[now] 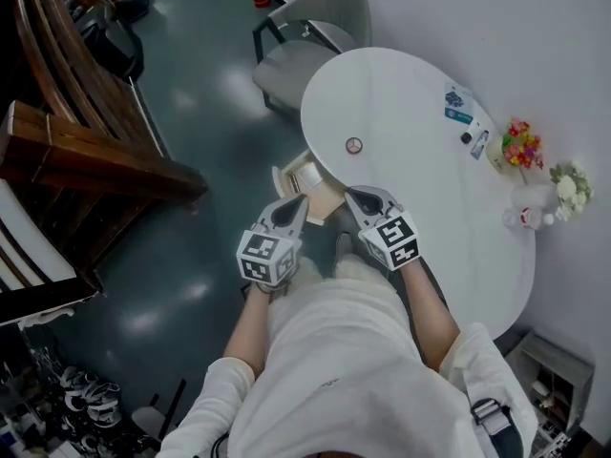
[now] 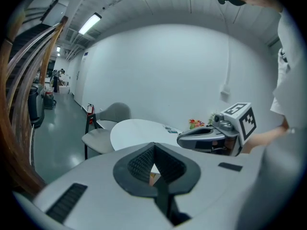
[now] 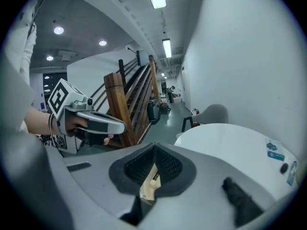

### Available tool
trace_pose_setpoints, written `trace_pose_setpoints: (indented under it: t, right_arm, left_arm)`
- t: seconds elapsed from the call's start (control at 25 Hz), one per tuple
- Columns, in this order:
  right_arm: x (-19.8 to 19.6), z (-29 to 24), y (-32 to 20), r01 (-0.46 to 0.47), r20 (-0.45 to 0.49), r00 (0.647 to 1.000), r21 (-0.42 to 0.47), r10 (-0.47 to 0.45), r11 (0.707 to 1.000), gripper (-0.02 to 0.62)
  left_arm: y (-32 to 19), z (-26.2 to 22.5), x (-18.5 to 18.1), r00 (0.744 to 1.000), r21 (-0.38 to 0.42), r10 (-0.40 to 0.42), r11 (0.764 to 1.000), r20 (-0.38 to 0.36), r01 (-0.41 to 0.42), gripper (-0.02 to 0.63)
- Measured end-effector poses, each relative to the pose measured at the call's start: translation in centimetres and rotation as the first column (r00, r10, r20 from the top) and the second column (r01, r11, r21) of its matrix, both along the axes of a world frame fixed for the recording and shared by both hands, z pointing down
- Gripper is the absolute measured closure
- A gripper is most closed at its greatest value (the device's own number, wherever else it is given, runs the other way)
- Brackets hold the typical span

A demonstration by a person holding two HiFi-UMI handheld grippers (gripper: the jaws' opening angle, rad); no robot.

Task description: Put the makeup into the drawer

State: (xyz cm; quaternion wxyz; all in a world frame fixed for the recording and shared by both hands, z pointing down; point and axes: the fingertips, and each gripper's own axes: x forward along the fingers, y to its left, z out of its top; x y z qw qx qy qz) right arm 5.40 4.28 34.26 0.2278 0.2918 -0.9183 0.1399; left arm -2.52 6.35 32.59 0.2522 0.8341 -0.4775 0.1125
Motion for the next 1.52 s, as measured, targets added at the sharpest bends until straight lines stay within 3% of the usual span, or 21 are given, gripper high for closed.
trace_pose_setpoints:
  t: [0.52,1.2,1.52]
  right_arm:
    - [5.1,2.3,1.4,-0.025,-0.004,1.000,-0.034,0.024,0.999,0.581]
    - [6.6,5.0,-1.8,-0.009,-0.070,0.998,-0.051,0.005,0.999,0.578]
    - [6.1,8.2,-5.2,0.028,-0.144,0.989,-0.067,-0.037,0.997,0.455]
  left_arm:
    - [0.2,0.0,5.0,1.000,0.015,0.015,1.000,0.025,-0.016,0.598]
    - [-1.2,1.5,5.7,0.999,-0.022,-0.026,0.999,0.029,0.027,0.598]
    - [-2.8,2.0,5.6,0.998,-0.035,-0.063,0.997,0.028,0.064,0.598]
